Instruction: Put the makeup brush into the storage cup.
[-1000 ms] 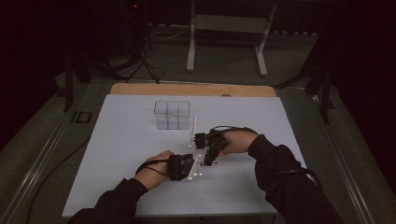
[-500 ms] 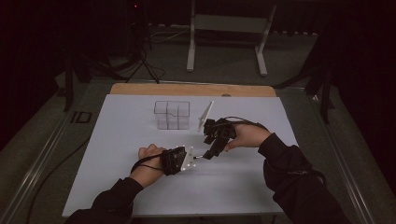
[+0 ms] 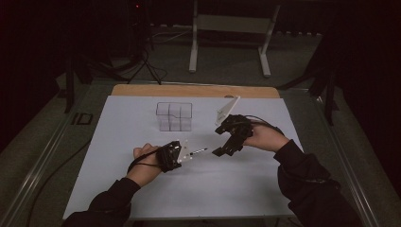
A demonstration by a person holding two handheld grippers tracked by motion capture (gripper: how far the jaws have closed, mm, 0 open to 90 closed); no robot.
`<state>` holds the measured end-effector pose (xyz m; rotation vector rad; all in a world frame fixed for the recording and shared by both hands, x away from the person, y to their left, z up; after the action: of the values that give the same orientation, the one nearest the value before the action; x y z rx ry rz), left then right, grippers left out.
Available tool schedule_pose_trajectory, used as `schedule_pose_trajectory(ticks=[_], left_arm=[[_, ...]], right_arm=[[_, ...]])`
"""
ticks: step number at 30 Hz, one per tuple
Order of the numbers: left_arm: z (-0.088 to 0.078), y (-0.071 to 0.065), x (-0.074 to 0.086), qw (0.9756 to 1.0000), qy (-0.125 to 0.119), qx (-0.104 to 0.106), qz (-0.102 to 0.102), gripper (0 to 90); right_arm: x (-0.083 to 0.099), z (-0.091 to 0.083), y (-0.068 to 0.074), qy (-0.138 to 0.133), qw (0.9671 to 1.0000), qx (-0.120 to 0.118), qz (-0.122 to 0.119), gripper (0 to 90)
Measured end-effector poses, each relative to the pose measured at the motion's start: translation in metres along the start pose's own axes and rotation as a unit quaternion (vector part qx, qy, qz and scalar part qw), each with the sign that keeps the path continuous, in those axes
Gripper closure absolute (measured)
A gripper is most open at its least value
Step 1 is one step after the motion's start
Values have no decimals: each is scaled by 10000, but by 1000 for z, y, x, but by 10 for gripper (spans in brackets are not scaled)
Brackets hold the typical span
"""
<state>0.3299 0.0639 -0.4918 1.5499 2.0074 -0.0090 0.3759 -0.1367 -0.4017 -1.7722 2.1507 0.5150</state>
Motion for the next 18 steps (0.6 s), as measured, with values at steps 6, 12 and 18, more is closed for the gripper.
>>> schedule_pose_trajectory(ticks=[6, 12, 18], left_arm=[[-6, 12, 4, 9995, -73, -81, -313, 848], [-14, 22, 5, 9979, -232, -91, -605, 848], [-18, 30, 5, 9956, -353, -61, -863, 848]], right_arm=[[14, -16, 5, -885, 9952, 404, 102, 155], [32, -19, 10, -1455, 9863, 752, 196, 155], [58, -6, 16, -1829, 9785, 843, 441, 142]])
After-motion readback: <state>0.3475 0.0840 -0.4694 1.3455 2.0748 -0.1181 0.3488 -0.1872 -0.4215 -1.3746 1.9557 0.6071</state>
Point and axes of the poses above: each handheld gripper's, and its own axes: z roughly forward along the jaws, x roughly out of its underside, y roughly to its left, the point moved 3 cm from there along z, roughly forward along the jaws, and after that the axes turned 5 degrees about y, right-handed, at the moved point
